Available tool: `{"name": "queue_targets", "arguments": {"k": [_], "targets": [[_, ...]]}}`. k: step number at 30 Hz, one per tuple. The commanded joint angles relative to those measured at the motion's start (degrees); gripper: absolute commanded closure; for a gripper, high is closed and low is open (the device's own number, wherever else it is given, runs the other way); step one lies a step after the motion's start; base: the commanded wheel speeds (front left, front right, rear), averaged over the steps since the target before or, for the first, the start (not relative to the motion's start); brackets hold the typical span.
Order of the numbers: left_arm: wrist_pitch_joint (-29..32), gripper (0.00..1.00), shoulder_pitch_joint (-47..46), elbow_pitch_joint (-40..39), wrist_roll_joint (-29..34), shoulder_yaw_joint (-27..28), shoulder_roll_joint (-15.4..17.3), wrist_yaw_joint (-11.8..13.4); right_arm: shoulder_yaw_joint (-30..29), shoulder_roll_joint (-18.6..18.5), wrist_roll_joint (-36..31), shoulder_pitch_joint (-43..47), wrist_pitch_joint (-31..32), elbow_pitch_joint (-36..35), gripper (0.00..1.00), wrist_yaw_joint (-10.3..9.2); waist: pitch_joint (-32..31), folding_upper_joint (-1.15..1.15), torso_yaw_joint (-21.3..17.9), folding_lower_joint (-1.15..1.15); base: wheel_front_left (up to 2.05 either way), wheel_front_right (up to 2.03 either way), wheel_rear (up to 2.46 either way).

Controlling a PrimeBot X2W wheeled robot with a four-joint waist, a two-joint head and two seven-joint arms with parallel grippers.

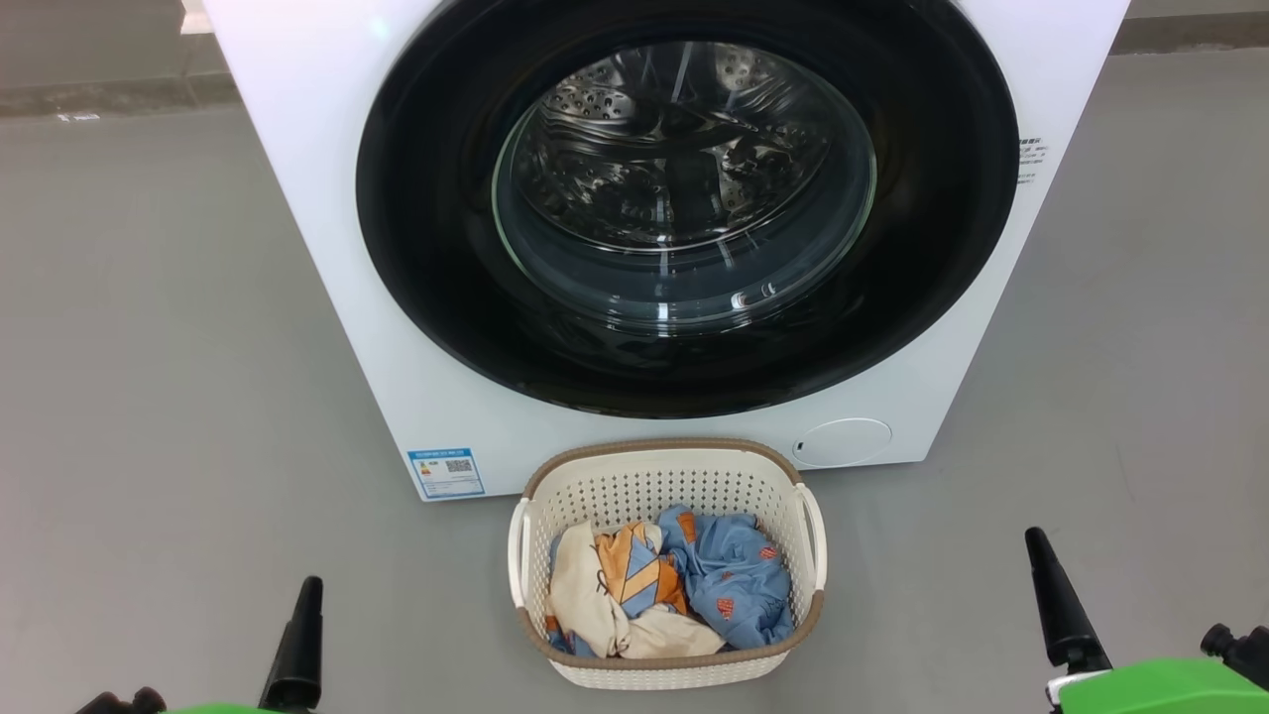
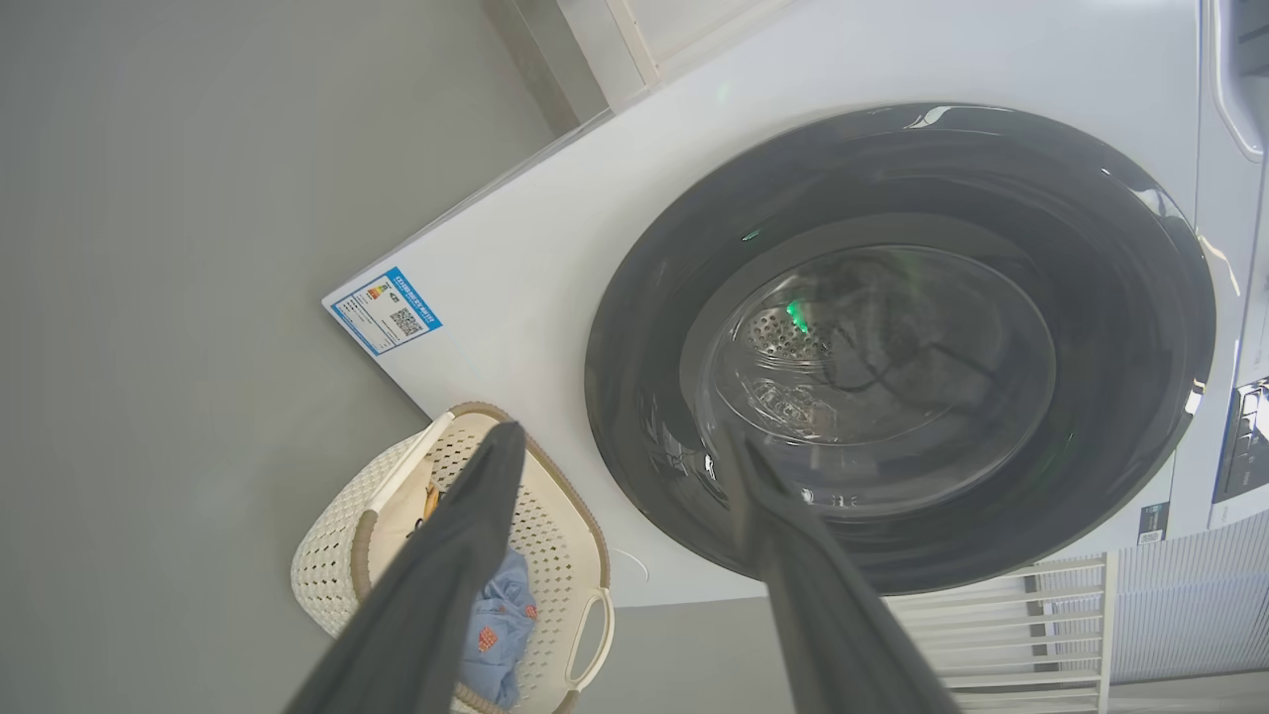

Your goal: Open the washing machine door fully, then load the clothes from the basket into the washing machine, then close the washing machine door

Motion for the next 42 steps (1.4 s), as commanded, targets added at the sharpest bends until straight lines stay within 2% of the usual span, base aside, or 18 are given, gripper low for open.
{"name": "queue_targets", "arguments": {"k": [1, 26, 42], "targets": [[-0.88, 0.00, -1.13, -1.97, 1.92, 0.65, 0.99, -0.25, 0.94, -0.90, -2.55, -0.01, -0.84, -1.93, 0.00, 0.33, 0.00, 0.00, -0.01, 0.00, 0.00, 0.00, 0.00], [-5.25, 0.00, 0.28, -4.15, 28.10, -0.07, 1.73, -0.39, 2.15, -2.60, -24.89, 1.30, -5.19, -0.61, 0.00, 0.51, 0.04, 0.00, 0.27, 0.00, 0.00, 0.00, 0.00], [-7.77, 0.00, 0.61, -4.33, 40.58, -1.01, 2.96, -0.47, 2.76, -3.52, -37.02, 1.47, -7.71, -0.01, 0.00, 0.62, 0.26, 0.00, 0.42, 0.00, 0.00, 0.00, 0.00]]}}
